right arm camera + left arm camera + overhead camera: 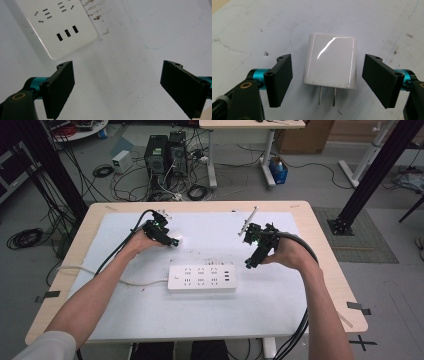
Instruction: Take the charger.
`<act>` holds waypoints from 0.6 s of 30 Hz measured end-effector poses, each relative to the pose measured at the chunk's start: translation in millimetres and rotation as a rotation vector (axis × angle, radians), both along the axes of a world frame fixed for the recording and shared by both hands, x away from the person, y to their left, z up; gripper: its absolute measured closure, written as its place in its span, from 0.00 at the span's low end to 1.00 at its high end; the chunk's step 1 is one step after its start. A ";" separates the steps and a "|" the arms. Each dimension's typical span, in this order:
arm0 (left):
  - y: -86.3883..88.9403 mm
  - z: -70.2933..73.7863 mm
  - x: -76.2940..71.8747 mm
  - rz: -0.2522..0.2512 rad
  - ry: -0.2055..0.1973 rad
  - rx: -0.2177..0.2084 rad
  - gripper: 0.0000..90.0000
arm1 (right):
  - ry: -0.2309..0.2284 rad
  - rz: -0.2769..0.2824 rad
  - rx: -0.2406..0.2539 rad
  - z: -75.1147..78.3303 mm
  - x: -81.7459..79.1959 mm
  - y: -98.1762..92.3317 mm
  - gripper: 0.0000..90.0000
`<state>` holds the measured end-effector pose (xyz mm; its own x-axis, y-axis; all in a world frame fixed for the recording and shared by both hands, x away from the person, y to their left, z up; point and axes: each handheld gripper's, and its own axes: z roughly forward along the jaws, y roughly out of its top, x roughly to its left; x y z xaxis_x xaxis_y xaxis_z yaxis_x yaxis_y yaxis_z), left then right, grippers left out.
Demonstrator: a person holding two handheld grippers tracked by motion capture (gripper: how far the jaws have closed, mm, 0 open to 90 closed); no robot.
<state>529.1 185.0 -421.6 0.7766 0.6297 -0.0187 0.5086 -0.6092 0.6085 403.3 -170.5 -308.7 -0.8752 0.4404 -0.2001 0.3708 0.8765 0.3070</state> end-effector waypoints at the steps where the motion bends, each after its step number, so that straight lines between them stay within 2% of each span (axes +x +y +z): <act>1: 0.1 -0.2 0.3 -0.001 0.002 0.003 0.27 | 0.001 0.000 0.001 0.1 0.1 -0.4 0.13; 4: -0.2 -1.1 -0.1 0.004 0.007 -0.002 0.28 | 0.000 -0.002 0.000 0.1 0.1 -0.6 0.13; 6: -1.3 -2.7 -0.2 -0.012 0.009 0.017 0.30 | 0.000 -0.006 -0.003 0.0 0.0 -1.0 0.13; 11: -2.0 -4.3 0.3 -0.015 0.013 0.013 0.35 | 0.002 -0.005 -0.004 -0.3 0.4 0.1 0.13; 14: -1.6 -5.6 0.8 -0.016 0.033 -0.004 0.38 | 0.002 -0.002 -0.004 -0.8 0.5 0.6 0.13; 18: -0.6 -5.6 1.5 -0.022 0.030 0.006 0.44 | 0.002 -0.005 -0.005 -0.3 1.0 0.0 0.13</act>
<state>530.5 184.4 -427.2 0.7894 0.6127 -0.0379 0.5128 -0.6242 0.5894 404.4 -170.5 -309.0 -0.8733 0.4441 -0.2005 0.3762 0.8760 0.3018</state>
